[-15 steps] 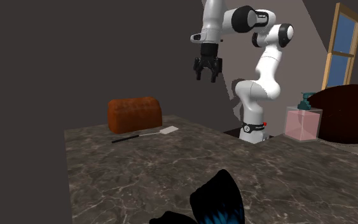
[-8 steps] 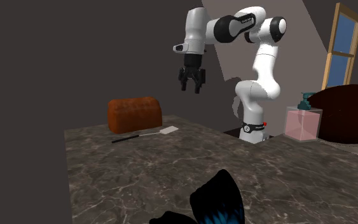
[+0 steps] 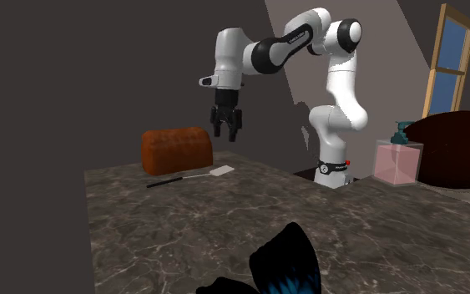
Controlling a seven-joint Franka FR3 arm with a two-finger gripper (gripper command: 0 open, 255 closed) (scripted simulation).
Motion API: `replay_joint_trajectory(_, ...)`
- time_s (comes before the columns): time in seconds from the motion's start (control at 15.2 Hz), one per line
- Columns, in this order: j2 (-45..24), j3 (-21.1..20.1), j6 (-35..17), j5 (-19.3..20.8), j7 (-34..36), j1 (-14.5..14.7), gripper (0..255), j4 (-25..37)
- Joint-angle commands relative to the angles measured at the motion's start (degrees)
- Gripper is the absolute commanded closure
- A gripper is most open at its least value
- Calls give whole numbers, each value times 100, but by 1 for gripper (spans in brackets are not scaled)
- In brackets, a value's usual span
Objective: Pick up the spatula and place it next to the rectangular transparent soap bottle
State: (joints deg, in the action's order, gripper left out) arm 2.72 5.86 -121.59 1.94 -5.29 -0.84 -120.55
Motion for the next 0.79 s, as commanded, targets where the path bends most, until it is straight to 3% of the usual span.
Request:
replay_joint_trajectory(0.0,-445,21,-112,-94,-37,-12,0,332)
replay_joint_trajectory(0.53,-2200,49,-283,-500,-255,-189,0,1904)
replay_joint_trajectory(0.73,-2314,39,-471,-517,-266,-196,0,1830)
